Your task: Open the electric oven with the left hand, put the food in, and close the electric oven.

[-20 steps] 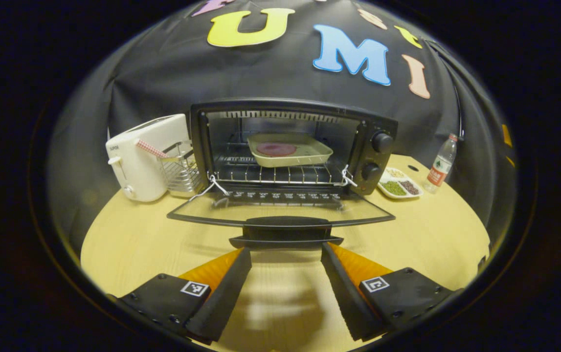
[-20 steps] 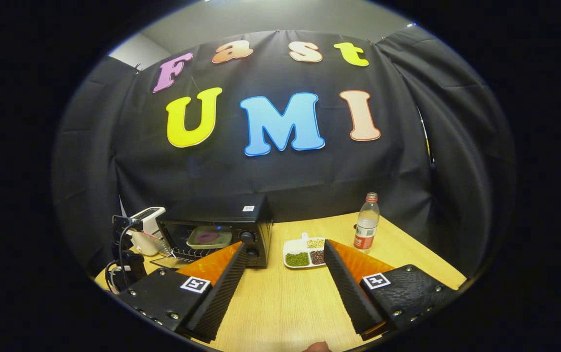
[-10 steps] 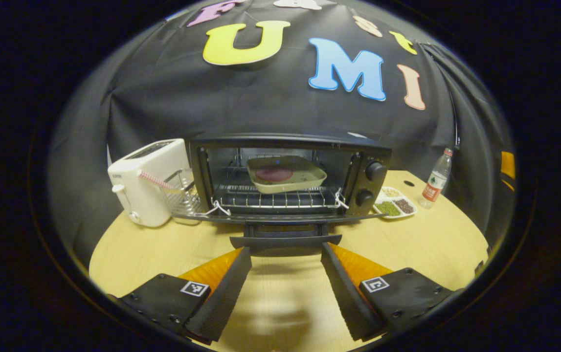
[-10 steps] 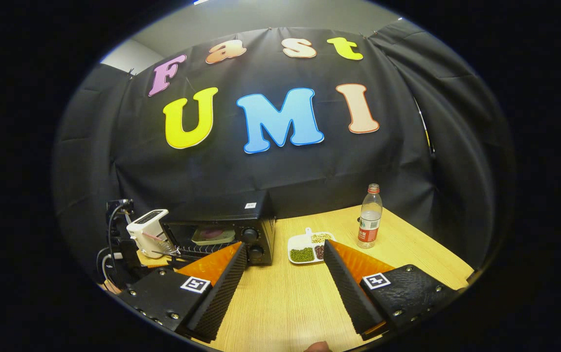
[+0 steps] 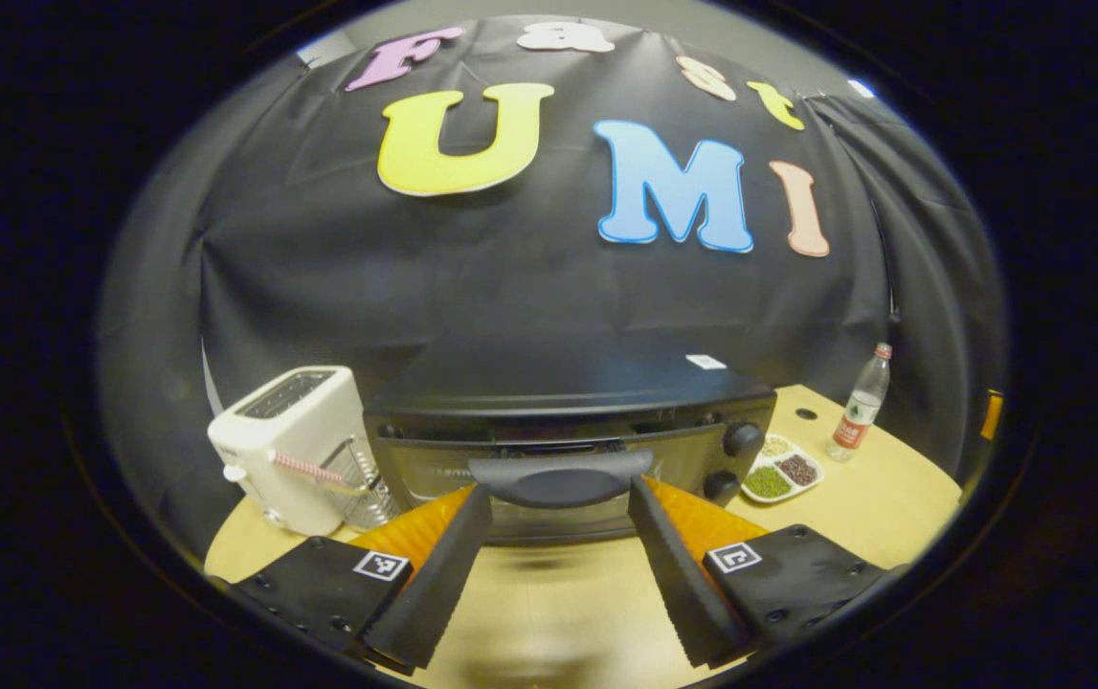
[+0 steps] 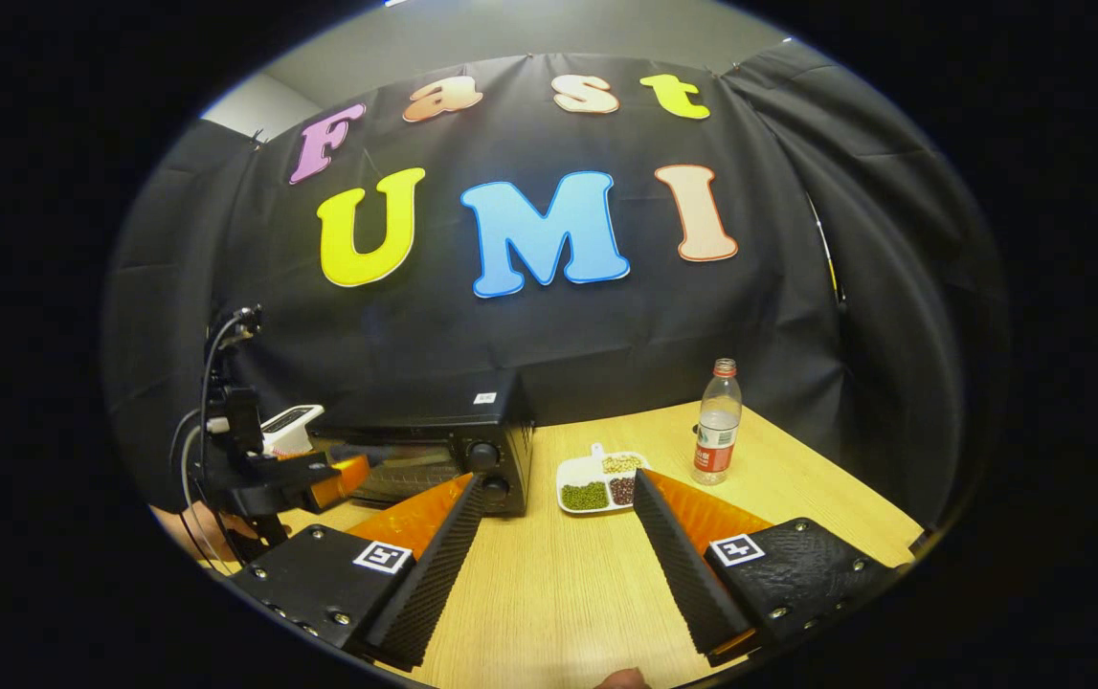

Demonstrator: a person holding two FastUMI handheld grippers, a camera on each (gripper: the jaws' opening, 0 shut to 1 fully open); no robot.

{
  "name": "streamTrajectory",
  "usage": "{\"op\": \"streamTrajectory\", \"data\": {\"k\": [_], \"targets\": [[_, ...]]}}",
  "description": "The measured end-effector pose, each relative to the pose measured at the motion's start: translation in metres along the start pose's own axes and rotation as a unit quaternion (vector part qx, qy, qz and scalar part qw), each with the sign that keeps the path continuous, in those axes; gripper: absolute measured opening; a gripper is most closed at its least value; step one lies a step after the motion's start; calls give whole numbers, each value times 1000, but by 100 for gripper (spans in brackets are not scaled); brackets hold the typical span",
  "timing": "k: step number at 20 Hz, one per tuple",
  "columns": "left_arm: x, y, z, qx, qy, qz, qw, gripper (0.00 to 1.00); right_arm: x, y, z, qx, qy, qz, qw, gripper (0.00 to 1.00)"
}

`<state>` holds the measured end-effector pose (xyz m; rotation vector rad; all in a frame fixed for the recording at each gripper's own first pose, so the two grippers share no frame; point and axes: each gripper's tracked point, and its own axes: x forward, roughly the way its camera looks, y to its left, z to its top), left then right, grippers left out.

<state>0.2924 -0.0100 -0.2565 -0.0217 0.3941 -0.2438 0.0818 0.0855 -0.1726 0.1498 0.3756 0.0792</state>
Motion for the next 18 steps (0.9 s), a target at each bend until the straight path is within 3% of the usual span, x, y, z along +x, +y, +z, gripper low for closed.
{"op": "streamTrajectory", "data": {"k": [4,9,13,18], "targets": [[-39,-20,46,5,-55,-9,998,97,-11,-10,20,3,-22,0,1000,98],[-124,-56,80,-14,-110,-3,994,100,-38,-26,46,-23,-44,14,999,98],[-190,-75,88,-3,-131,26,991,97,-69,-39,64,-56,-74,31,995,97],[-263,-96,89,-7,-150,55,987,100,-103,-55,72,-70,-103,42,991,98]]}}
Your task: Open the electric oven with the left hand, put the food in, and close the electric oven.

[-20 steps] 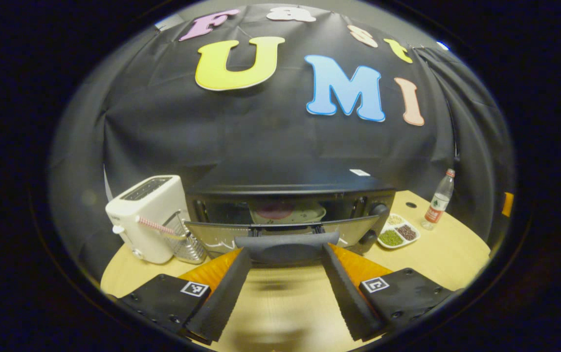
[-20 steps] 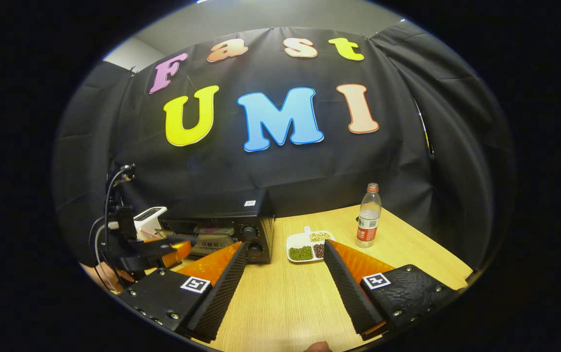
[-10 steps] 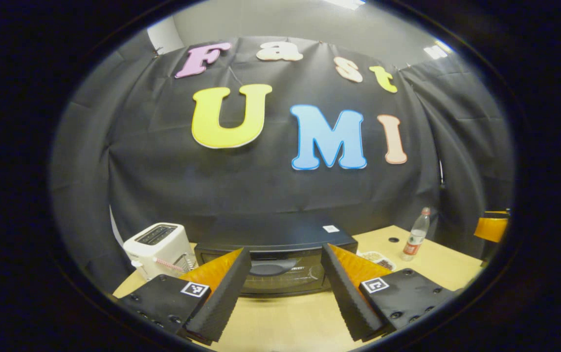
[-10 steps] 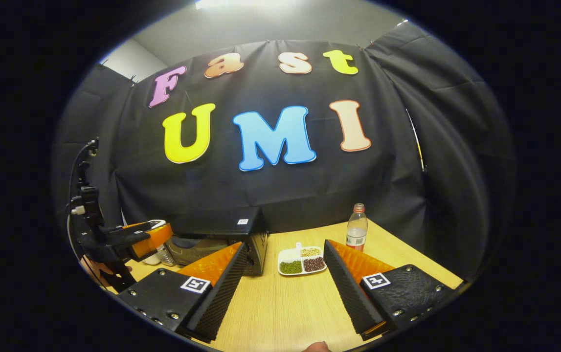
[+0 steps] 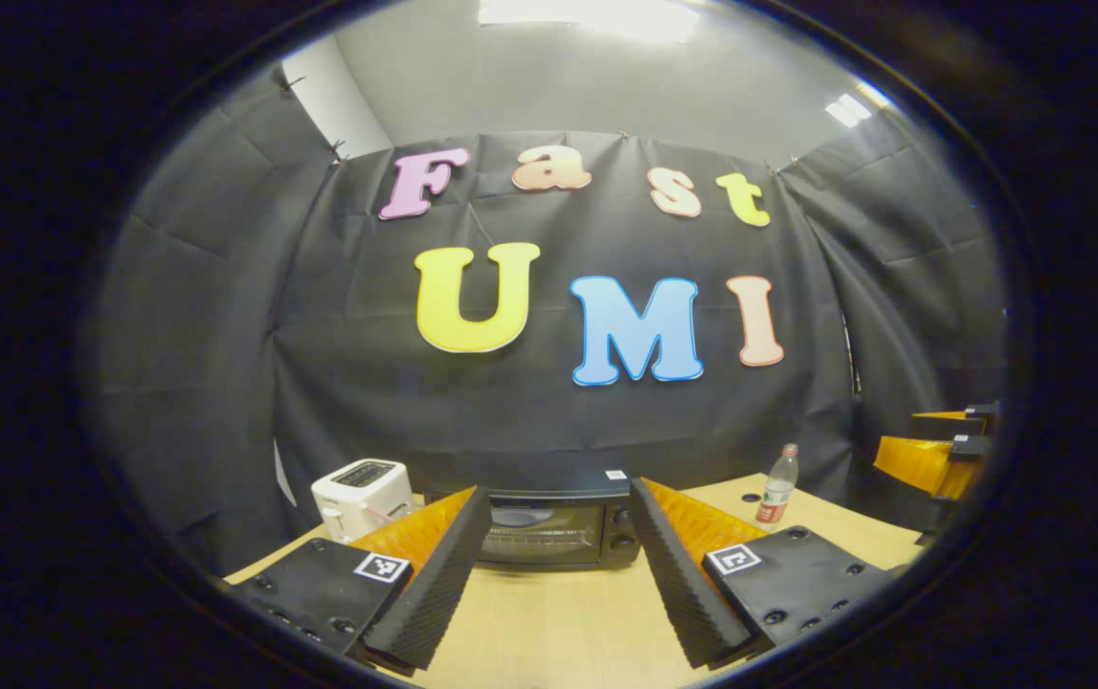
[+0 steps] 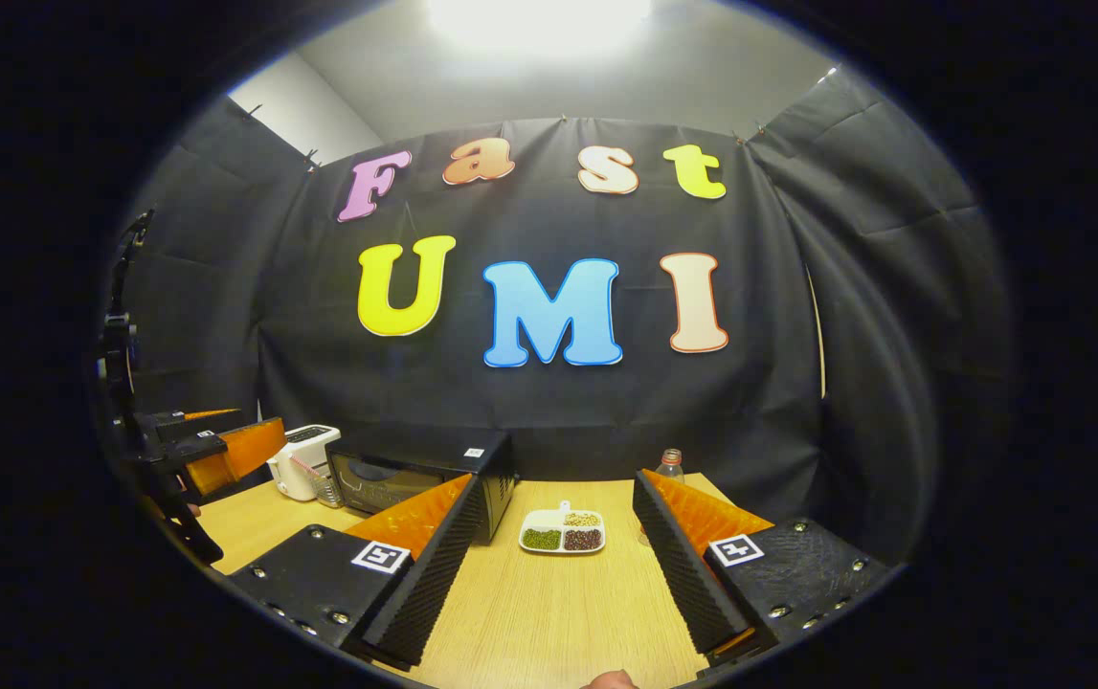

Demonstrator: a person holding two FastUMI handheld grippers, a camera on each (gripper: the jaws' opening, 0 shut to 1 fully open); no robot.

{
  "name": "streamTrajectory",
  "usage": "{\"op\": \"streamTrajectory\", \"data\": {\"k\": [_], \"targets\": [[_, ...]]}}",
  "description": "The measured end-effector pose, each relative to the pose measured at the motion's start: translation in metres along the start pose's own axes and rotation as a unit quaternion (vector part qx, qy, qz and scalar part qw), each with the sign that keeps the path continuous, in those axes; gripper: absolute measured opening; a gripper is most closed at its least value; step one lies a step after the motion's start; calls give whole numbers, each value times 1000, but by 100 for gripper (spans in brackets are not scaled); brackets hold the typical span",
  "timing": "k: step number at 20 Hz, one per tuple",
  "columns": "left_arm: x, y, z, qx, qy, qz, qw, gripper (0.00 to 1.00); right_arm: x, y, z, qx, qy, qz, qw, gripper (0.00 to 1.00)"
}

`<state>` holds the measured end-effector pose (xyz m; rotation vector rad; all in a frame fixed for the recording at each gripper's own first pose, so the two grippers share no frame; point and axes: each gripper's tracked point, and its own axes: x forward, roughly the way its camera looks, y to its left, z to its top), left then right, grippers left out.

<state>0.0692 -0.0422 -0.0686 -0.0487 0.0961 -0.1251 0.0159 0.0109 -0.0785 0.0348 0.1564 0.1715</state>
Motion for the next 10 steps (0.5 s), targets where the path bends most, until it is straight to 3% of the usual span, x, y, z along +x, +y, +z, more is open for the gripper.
{"op": "streamTrajectory", "data": {"k": [10], "targets": [[-70,15,24,7,-15,8,1000,100,-32,17,29,-2,-22,6,1000,98]]}}
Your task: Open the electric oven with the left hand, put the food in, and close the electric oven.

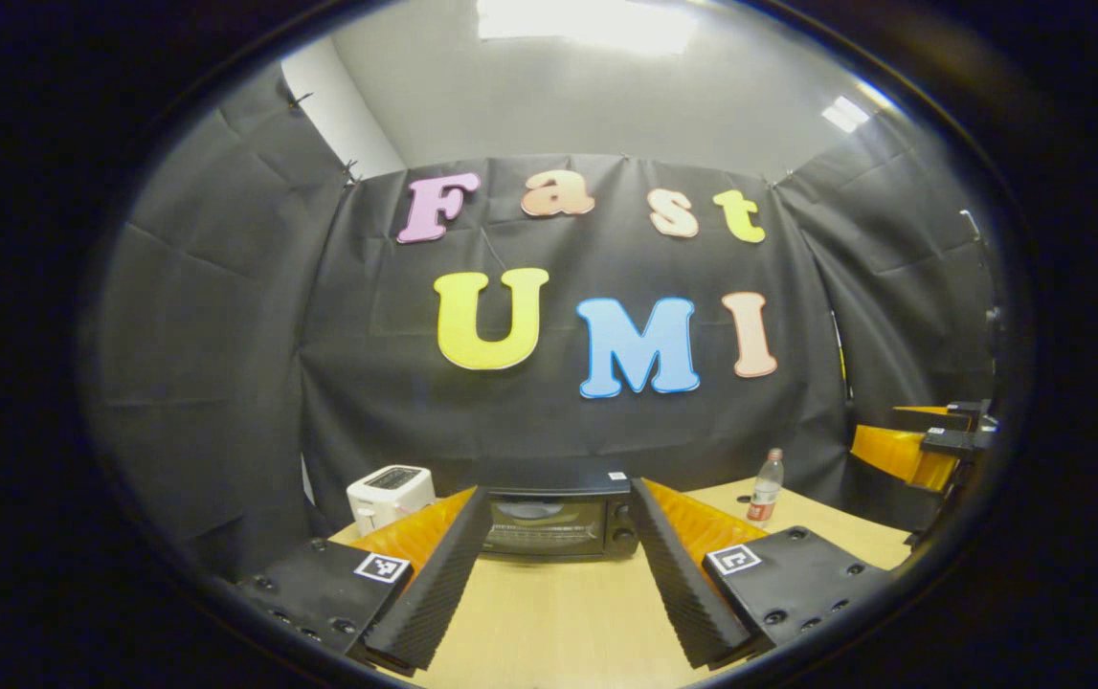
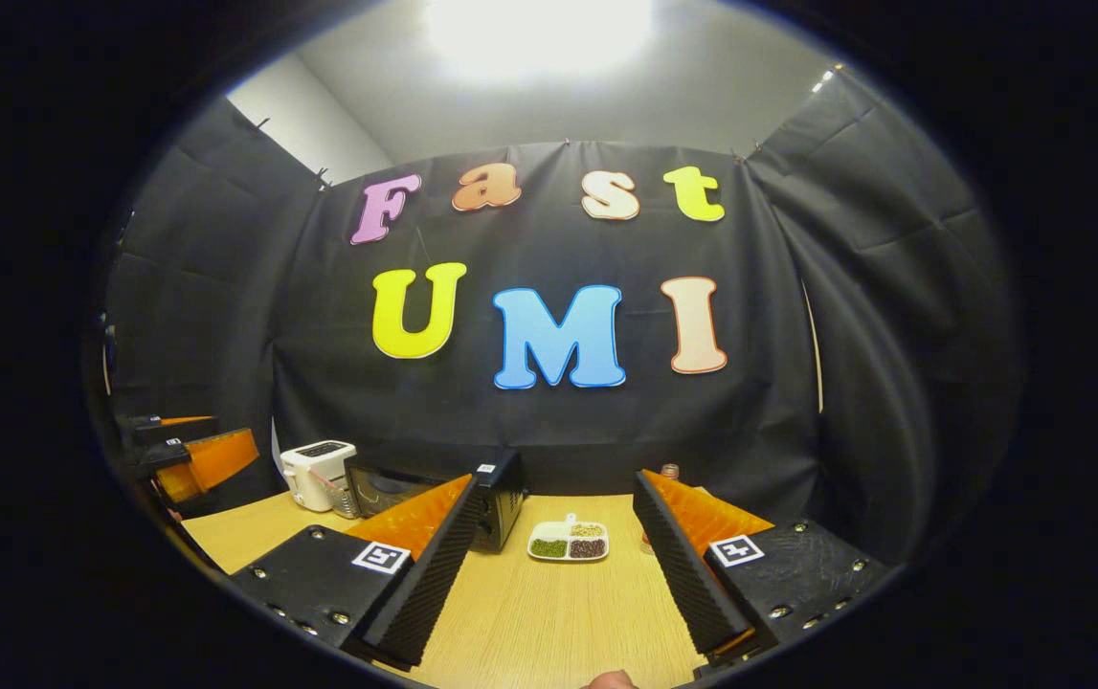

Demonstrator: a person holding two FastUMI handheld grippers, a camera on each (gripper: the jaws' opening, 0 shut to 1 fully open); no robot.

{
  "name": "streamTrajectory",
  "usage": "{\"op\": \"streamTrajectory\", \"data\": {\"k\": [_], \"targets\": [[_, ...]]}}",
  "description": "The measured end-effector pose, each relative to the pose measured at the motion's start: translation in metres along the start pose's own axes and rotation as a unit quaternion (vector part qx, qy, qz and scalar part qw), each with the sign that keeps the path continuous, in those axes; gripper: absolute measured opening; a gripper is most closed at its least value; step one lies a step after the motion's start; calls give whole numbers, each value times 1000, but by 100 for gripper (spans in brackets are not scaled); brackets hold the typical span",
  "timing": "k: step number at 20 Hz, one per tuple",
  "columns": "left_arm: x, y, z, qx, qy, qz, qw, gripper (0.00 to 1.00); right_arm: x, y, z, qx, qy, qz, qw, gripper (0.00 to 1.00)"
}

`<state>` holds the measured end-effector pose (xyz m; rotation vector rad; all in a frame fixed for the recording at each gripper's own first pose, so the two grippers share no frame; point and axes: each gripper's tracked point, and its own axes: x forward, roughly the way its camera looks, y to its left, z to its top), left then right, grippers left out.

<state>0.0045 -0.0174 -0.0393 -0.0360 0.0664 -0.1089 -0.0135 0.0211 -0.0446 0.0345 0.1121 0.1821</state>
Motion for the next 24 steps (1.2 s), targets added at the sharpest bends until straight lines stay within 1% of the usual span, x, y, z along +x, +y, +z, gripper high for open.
{"op": "streamTrajectory", "data": {"k": [2,4,6,9,11,14,16,17,18,19,20,22,24], "targets": [[-9,10,9,-1,-7,3,1000,100,-3,12,13,3,-16,6,1000,98],[-17,16,8,2,-3,4,1000,100,-5,16,23,9,-30,2,1000,98],[-21,24,16,7,-10,8,1000,90,-8,27,33,20,-43,9,999,98],[-25,31,17,4,-12,14,1000,100,-7,32,43,17,-52,10,998,98],[-28,33,20,0,-14,15,1000,90,-7,37,49,17,-55,11,998,98],[-30,36,22,2,-16,17,1000,100,-6,43,53,18,-57,12,998,98],[-30,34,20,0,-15,17,1000,100,-6,46,55,20,-57,16,998,98],[-31,33,20,-3,-14,17,1000,97,-6,48,55,18,-55,20,998,98],[-33,34,20,-5,-14,18,1000,100,-6,49,54,14,-55,22,998,98],[-32,33,20,-7,-13,18,1000,90,-7,50,55,10,-55,23,998,98],[-33,33,20,-7,-14,18,1000,90,-8,52,56,8,-56,24,998,98],[-32,33,21,-5,-15,17,1000,100,-7,55,58,10,-59,25,998,98],[-30,33,22,-3,-17,17,1000,100,-6,58,60,14,-60,28,998,98]]}}
